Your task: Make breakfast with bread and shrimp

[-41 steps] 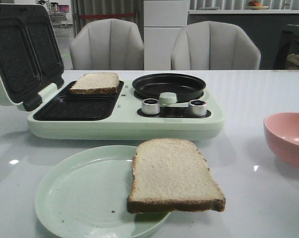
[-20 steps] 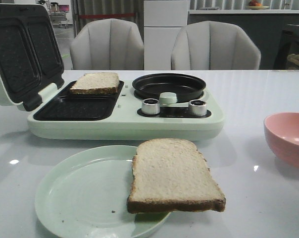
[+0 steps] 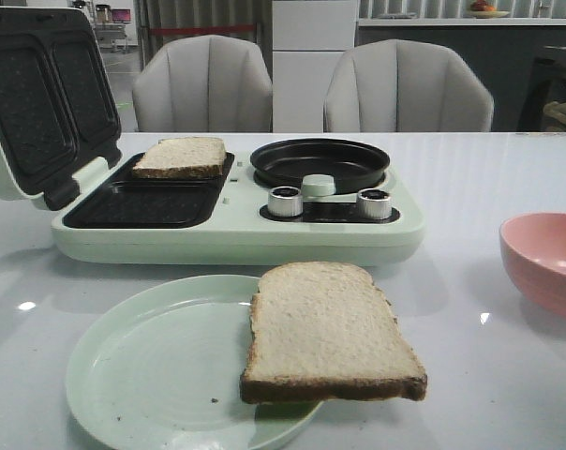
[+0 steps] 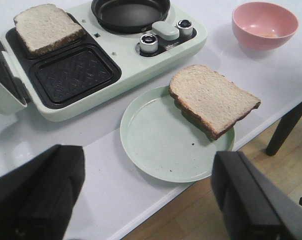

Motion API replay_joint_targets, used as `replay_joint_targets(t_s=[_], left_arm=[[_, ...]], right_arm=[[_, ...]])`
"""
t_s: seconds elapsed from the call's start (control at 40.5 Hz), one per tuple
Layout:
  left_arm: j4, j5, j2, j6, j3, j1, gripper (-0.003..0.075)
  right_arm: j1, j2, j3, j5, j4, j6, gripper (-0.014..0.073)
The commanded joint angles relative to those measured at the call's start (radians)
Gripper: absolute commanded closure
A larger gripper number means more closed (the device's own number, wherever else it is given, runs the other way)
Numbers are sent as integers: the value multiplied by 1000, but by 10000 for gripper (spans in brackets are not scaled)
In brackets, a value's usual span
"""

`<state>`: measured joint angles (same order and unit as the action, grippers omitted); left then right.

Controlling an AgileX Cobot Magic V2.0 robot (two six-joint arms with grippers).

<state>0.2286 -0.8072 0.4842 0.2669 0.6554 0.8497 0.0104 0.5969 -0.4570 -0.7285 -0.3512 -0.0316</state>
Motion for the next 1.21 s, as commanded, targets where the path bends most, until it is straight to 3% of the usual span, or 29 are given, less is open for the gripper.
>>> replay_joint_targets(t_s=[0.0,0.395,0.568,0.864,1.185], left_arm=[[14,68,5,2,28,6,148],[14,68,5,2,28,6,148],[14,68,5,2,28,6,148],[14,68,5,2,28,6,148],[14,68,5,2,28,6,149]], right_arm=[[2,39,21,60,-184,-62,146],[2,293,75,-41,-834,-663,139],[2,432,75,-47,-974,-840,91],[5,655,69,-49,-1152,-1028,90],[128,866,28,-10,-1383,-1228,90]])
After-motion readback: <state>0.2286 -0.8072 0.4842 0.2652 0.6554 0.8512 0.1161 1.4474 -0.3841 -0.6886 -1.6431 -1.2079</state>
